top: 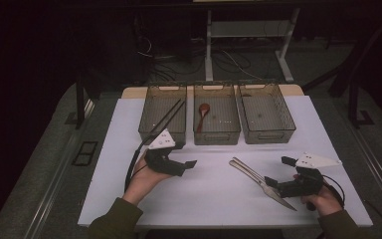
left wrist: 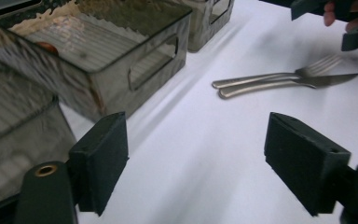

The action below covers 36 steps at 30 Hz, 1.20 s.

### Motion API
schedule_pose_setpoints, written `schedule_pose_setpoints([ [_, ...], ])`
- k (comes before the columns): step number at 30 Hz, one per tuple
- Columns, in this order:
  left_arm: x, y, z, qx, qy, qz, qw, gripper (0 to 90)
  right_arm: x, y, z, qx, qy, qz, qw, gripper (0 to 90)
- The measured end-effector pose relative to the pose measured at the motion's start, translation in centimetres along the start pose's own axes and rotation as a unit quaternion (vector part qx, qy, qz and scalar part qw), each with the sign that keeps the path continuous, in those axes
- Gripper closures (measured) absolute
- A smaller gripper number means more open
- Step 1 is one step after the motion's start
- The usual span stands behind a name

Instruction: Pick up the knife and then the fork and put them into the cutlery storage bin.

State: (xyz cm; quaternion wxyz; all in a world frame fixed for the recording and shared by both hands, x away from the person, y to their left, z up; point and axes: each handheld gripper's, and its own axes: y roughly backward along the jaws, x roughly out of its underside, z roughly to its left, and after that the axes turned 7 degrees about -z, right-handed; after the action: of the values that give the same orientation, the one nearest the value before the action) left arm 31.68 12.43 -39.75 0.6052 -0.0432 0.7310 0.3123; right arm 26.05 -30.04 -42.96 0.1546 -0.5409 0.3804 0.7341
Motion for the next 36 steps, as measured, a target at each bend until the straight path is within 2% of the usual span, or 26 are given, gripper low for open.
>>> schedule_pose_setpoints([
  [7,2.3,1.8,-0.5,-0.011,0.003,-0.018,0.9998,13.9,-0.1,-0.2,0.1,-0.010,0.015,0.020,0.9996,0.9],
  [11,3.5,2.5,-0.8,-0.016,0.004,-0.007,0.9998,8.6,-0.2,-0.2,0.2,-0.015,0.015,0.037,0.9991,0.9],
  [14,4.0,2.8,-0.9,-0.026,0.004,-0.001,0.9997,0.7,-0.6,0.0,0.3,-0.010,0.014,0.034,0.9993,0.9],
  [17,4.5,3.0,-1.0,-0.026,0.002,0.007,0.9996,0.0,-1.0,0.1,0.4,-0.021,0.018,0.029,0.9992,0.9],
  [19,4.6,2.8,-1.2,-0.024,0.004,0.011,0.9996,0.0,-1.2,0.1,0.5,-0.020,0.014,0.027,0.9993,2.1],
  [20,4.7,2.8,-1.2,-0.023,0.005,0.011,0.9997,0.0,-1.2,0.1,0.5,-0.021,0.014,0.034,0.9991,5.2],
  [23,4.7,2.6,-1.2,-0.016,0.004,0.013,0.9998,0.0,-1.3,0.0,0.7,-0.036,0.022,0.050,0.9979,5.6],
  [27,4.7,2.5,-1.2,-0.012,0.008,0.012,0.9998,0.0,-1.4,-0.2,0.8,-0.020,0.022,0.064,0.9975,29.0],
  [29,4.7,2.5,-1.2,-0.011,0.008,0.012,0.9998,0.0,-1.5,-0.3,0.7,-0.021,0.018,0.066,0.9974,40.4],
  [32,4.8,2.5,-1.2,-0.008,0.008,0.012,0.9999,0.0,-1.7,-0.6,0.5,-0.014,0.017,0.082,0.9964,49.4],
  [35,4.8,2.4,-1.2,-0.008,0.008,0.012,0.9999,0.0,-1.9,-1.1,0.2,-0.008,0.024,0.100,0.9946,54.0],
  [36,4.8,2.4,-1.2,-0.007,0.007,0.013,0.9999,0.0,-2.0,-1.3,0.0,-0.008,0.019,0.108,0.9940,54.4],
])
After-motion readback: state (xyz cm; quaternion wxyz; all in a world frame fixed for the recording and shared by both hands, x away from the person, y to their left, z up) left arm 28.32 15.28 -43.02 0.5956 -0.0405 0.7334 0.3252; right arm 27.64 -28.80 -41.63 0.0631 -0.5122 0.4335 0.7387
